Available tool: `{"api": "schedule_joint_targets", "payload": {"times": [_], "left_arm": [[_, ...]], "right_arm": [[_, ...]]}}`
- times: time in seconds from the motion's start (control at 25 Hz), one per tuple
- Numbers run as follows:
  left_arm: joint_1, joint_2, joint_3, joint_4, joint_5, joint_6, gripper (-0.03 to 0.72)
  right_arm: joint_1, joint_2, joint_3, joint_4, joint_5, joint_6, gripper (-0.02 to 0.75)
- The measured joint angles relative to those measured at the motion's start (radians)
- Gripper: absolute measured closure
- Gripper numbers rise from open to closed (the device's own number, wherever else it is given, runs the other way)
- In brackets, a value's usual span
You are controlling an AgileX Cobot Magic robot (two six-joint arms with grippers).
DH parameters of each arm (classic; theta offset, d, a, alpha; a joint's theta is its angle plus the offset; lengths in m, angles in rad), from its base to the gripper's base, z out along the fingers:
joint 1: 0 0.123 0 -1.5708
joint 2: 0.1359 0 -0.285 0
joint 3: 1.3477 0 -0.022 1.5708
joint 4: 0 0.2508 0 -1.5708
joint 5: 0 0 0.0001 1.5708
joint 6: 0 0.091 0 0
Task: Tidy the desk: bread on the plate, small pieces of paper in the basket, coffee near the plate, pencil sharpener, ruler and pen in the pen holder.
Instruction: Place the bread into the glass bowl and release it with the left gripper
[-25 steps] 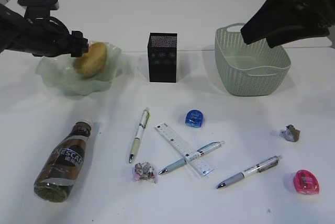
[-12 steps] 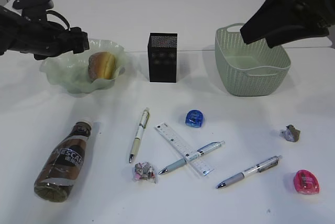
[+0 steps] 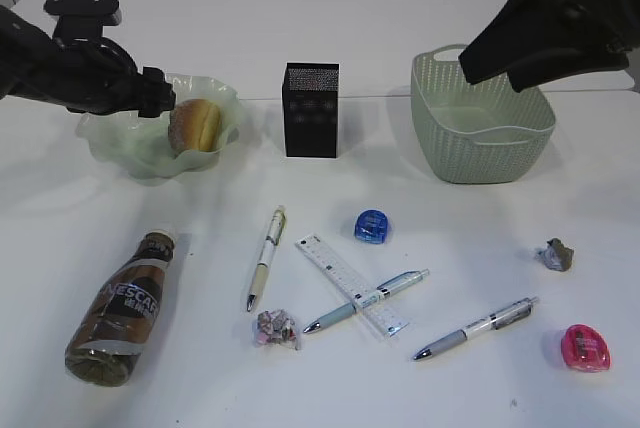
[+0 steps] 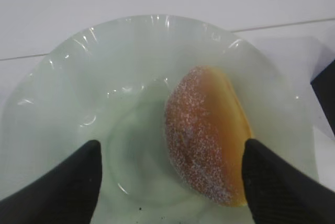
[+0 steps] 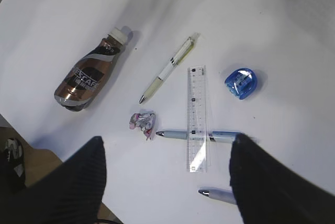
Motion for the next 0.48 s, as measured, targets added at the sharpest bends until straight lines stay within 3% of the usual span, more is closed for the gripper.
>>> {"api": "schedule_joint_targets", "payload": {"times": [0.48], "left_arm": [[0.000,-0.010,-0.143,0.323,0.247,-0.002,0.096]], "right_arm": [[0.000,0.000,0.000,0.000,0.002,0.000,0.169]]}}
